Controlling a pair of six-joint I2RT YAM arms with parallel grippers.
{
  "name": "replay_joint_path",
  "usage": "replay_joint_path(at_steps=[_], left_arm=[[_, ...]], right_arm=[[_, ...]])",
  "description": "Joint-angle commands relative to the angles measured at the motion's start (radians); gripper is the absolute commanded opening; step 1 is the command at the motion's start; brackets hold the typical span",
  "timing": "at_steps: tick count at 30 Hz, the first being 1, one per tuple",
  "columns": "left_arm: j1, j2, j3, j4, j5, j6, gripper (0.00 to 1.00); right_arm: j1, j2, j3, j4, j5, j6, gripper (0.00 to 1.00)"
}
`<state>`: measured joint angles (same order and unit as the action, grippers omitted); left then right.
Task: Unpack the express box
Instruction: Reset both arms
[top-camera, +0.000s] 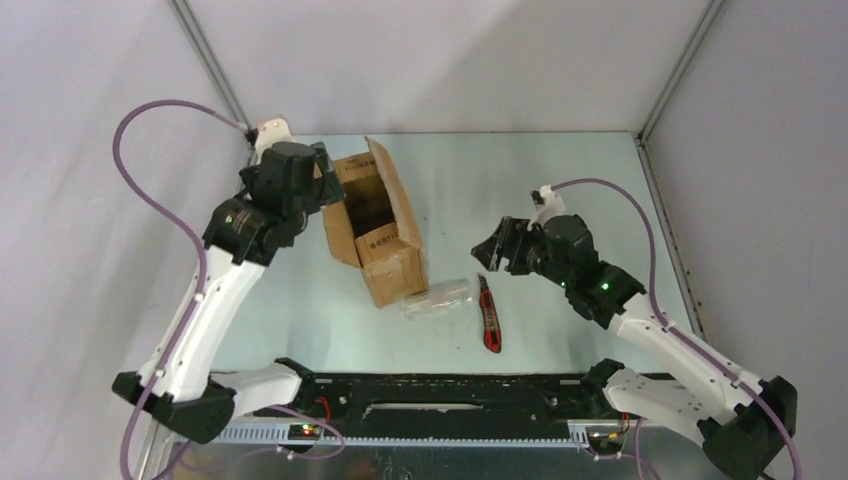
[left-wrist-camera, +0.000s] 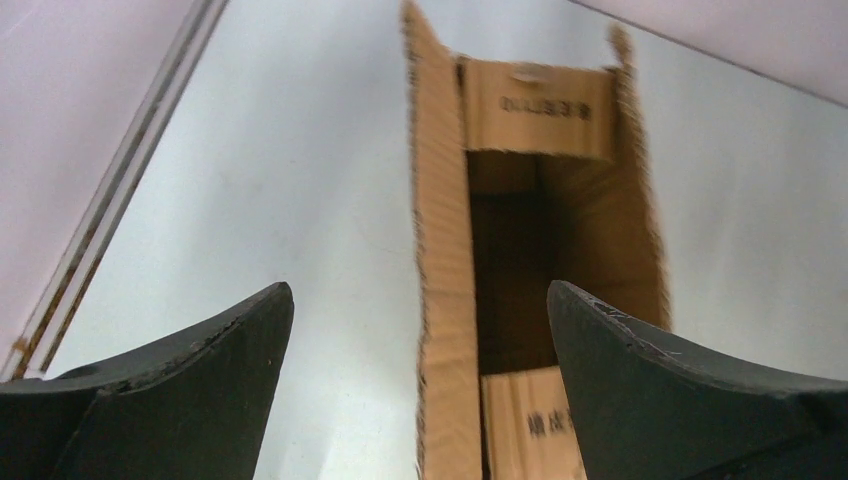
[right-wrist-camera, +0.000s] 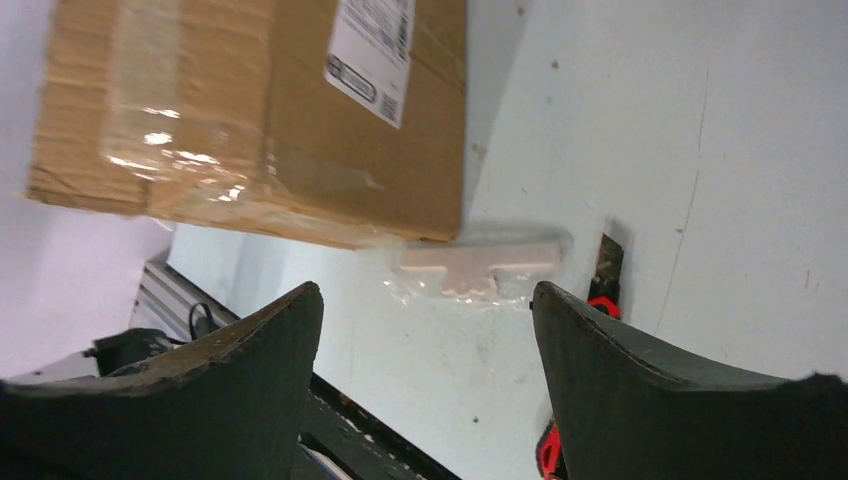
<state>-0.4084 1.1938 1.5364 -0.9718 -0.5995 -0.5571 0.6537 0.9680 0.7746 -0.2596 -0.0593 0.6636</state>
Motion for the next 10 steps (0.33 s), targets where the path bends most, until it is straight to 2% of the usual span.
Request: replay_joint_path(at_steps=[1,5,10], left_arm=[[-0.086,-0.100,0.017,0.010,0.005,0.117,1.00],[-0.087,-0.200,-0.047,0.069,0.127,0.172,1.00],[-0.087,-0.248,-0.073,0.078,0.170,0.216,1.00]], right_arm=[[0.006,-0.062,0.086,-0.015,0.057,0.019,0.80],[0.006,-0.100,0.100,-0.001,0.114,0.029,0.80],[0.006,-0.127,0.103,0.028,0.136,0.043,0.80]])
